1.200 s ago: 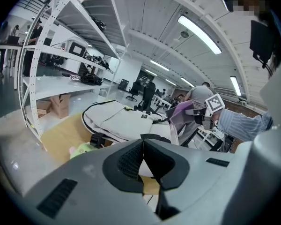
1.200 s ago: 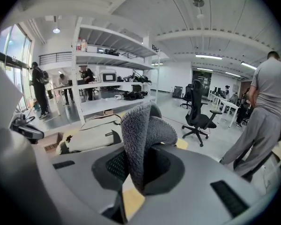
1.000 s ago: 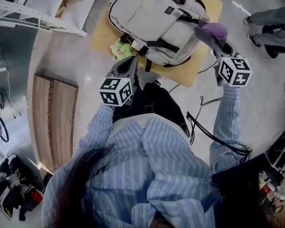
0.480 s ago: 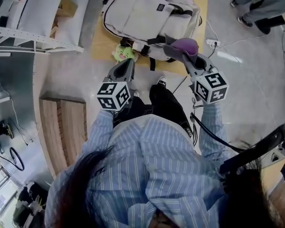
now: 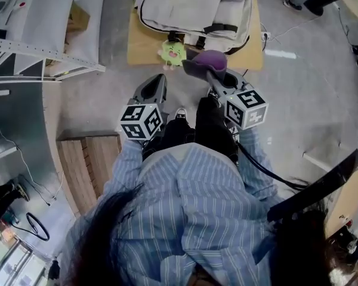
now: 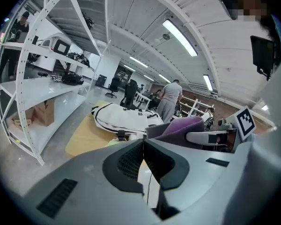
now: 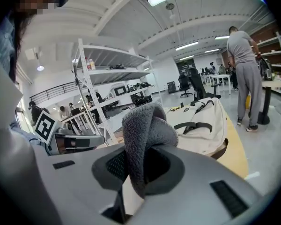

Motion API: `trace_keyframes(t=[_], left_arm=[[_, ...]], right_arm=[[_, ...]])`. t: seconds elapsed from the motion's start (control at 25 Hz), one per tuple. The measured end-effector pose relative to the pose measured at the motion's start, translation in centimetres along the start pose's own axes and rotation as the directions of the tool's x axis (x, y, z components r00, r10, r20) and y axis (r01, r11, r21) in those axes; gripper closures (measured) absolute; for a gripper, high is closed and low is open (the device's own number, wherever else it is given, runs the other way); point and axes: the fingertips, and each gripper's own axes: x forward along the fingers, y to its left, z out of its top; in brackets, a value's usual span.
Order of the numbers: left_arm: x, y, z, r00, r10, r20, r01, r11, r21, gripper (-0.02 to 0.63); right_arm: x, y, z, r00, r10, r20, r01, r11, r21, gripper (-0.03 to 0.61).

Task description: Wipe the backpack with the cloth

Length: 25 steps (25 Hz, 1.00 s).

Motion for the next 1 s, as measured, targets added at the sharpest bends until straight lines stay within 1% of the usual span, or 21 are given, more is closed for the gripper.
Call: trace_keyframes(t=[0.16, 0.36, 0.52, 0.72, 0.88, 1.0], left_arm=[[-2.4, 1.4, -1.1, 1.000, -0.019, -0.002, 0.019, 0.999, -0.032, 0.609], [-3.2, 1.3, -2.7, 0.999, -0.044, -0.024, 0.043, 0.998, -0.050, 0.609], [-3.5, -0.6, -3.1, 0.998, -0.068, -0.009, 0.067, 0.996, -0.061, 0.609], [-3.6, -2.6, -3.0, 0.997, -0.069, 0.019, 0.070, 0.996, -0.049, 0.609], [-3.8, -4.4, -2.9, 0.998, -0.039, 0.054, 0.041, 0.998, -0.050, 0.609], [-4.1, -6.7, -3.9, 0.997, -0.018, 0.070, 0.022, 0.998, -0.059, 0.609]], right_arm=[[-0.3, 3.4, -2.2, 0.999, -0.021, -0.028, 0.022, 0.999, 0.030, 0.537], [-1.9, 4.6, -3.7, 0.996, -0.061, -0.058, 0.063, 0.998, 0.025, 0.537], [-3.1, 4.5, -4.4, 0.995, -0.075, -0.067, 0.077, 0.996, 0.035, 0.537], [-3.8, 4.0, -4.3, 0.997, -0.067, -0.041, 0.068, 0.997, 0.041, 0.537], [-5.7, 4.0, -5.6, 0.996, -0.050, -0.074, 0.051, 0.999, 0.010, 0.537], [-8.3, 3.2, -7.5, 0.994, -0.042, -0.096, 0.043, 0.999, 0.003, 0.537]])
